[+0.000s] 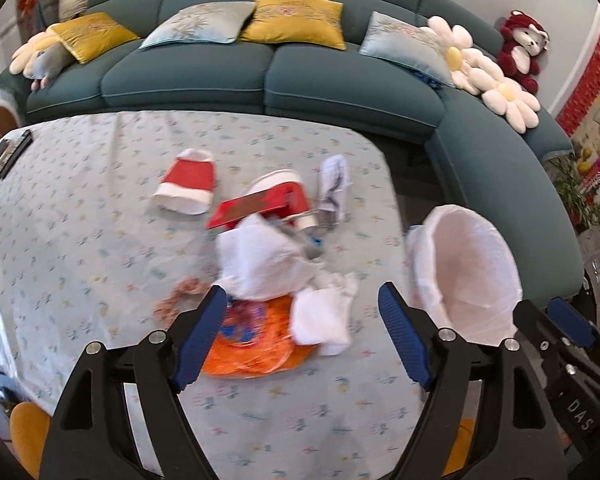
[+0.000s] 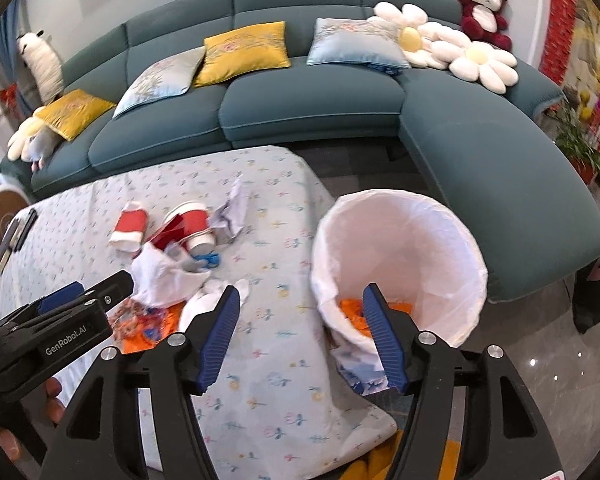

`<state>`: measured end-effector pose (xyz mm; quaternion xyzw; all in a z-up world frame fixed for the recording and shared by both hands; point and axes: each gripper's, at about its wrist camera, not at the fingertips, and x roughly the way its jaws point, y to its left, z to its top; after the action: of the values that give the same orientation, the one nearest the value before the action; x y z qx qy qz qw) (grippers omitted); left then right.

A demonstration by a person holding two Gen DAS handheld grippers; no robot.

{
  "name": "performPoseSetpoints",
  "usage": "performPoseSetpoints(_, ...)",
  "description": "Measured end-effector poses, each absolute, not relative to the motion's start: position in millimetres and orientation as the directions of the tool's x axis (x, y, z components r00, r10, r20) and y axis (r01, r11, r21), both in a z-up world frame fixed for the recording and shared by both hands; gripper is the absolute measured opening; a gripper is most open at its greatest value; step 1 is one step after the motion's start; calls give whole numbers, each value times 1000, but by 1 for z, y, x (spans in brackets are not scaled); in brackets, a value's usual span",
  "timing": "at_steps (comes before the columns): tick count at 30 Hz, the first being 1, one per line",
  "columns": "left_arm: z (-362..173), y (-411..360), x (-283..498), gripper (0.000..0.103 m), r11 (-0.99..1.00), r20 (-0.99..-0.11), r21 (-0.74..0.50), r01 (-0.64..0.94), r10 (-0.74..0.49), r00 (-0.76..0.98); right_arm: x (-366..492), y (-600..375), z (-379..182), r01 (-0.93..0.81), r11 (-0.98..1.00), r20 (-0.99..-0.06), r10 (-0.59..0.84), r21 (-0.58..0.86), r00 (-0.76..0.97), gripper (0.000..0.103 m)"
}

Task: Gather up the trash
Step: 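Move both open tools back over the trash pile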

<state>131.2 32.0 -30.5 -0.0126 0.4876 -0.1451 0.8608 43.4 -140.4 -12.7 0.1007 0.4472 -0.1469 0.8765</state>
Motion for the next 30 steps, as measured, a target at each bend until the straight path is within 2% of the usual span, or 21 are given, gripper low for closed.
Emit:
performPoseSetpoints(2,-32,44,131,78,962,-838,-163,218,-251,483,44,-130,-14,337,941,-815,-168,35,555,65)
performPoseSetpoints(15,-63,113,139,80,982,-875,-148,115,-184,447,63,-82,-40,287,957,-850,-109,51,516,66)
performPoseSetpoints(30,-135,132,172,80,989,-936,-142,48,-150,320,105,-56,-103,240,970,-907,-67,38,416,66)
